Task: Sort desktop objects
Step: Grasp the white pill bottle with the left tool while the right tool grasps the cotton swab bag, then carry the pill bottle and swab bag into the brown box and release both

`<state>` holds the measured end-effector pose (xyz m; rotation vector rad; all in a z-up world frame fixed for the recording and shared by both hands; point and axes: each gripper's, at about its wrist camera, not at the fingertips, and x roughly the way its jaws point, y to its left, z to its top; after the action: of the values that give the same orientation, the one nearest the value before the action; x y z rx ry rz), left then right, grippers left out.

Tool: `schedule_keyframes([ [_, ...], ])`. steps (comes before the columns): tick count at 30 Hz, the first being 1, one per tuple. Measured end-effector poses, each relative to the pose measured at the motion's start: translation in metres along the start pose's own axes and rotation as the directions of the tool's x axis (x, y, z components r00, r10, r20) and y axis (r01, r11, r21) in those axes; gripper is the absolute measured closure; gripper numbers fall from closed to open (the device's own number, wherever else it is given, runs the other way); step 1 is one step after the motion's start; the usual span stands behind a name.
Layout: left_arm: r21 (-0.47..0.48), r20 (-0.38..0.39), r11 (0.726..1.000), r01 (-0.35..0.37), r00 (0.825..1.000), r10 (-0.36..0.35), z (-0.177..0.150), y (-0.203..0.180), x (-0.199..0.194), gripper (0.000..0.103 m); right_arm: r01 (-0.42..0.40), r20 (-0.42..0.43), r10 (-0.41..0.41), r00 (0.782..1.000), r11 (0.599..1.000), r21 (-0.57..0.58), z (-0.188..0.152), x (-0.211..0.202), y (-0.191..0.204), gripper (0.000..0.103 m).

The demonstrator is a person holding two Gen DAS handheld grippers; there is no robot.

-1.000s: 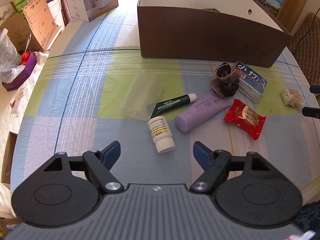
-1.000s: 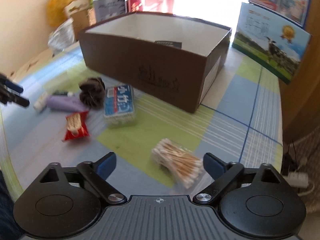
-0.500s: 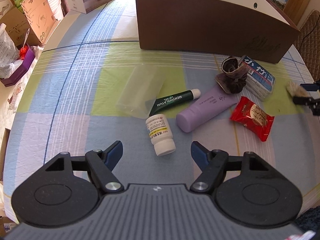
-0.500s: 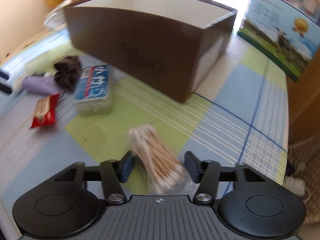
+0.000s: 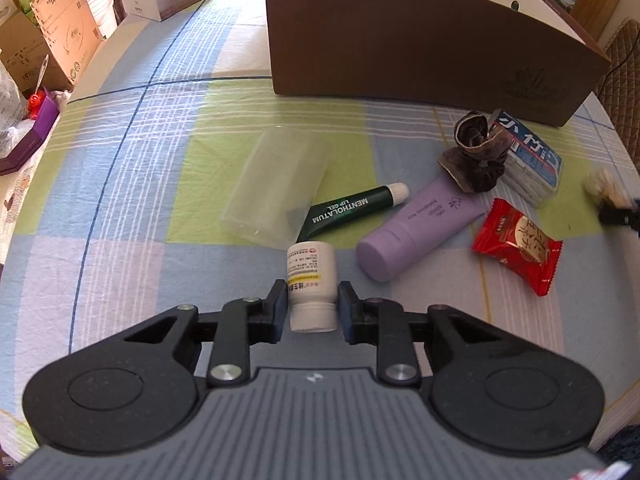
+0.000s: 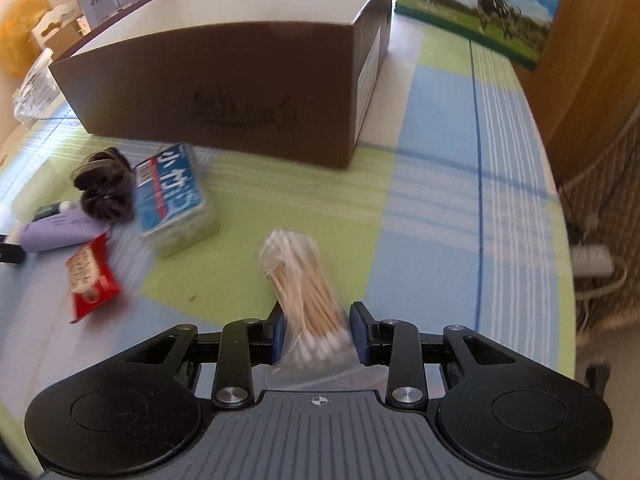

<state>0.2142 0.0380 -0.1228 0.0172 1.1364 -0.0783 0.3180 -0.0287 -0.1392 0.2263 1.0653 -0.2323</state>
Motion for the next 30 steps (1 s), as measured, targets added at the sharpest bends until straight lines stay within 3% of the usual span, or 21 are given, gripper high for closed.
schedule_keyframes([
  [6,0.009,-0.045,0.999,0.039,0.998,-0.039,-0.01,0.001,-0.006,0.081,-0.03,0.002,0.03,1.0,0.997,-0.077,-0.012,-0.006,0.028,0.069],
  [8,0.008,-0.05,0.999,0.041,0.998,-0.041,-0.013,0.002,-0.007,0.081,-0.009,0.011,0.01,1.0,0.993,-0.121,-0.014,-0.005,0.034,0.057],
  [10,-0.002,-0.047,0.999,0.042,0.998,-0.042,-0.013,0.004,-0.006,0.081,0.005,0.018,-0.003,1.0,0.99,-0.139,-0.014,-0.003,0.035,0.054],
  [17,-0.011,-0.033,0.999,0.053,0.998,-0.054,-0.006,0.002,-0.001,0.081,-0.012,0.019,0.016,1.0,0.985,-0.169,-0.013,0.001,0.037,0.054],
  [18,-0.009,-0.03,0.999,0.054,0.998,-0.054,-0.006,0.001,0.0,0.081,-0.016,0.015,0.019,1.0,0.985,-0.171,-0.013,0.002,0.038,0.055],
  [20,-0.003,-0.028,0.999,0.051,0.998,-0.051,-0.005,-0.001,0.0,0.08,-0.027,0.008,0.028,1.0,0.985,-0.171,-0.013,0.003,0.041,0.07],
  [21,0.0,-0.027,0.999,0.05,0.998,-0.05,-0.006,-0.001,0.0,0.08,-0.03,0.009,0.032,0.999,0.985,-0.168,-0.013,0.003,0.042,0.072],
  [30,0.011,-0.025,0.999,0.052,0.998,-0.052,-0.008,-0.001,-0.009,0.081,-0.066,0.021,0.069,0.997,0.992,-0.105,-0.009,-0.011,0.04,0.08],
])
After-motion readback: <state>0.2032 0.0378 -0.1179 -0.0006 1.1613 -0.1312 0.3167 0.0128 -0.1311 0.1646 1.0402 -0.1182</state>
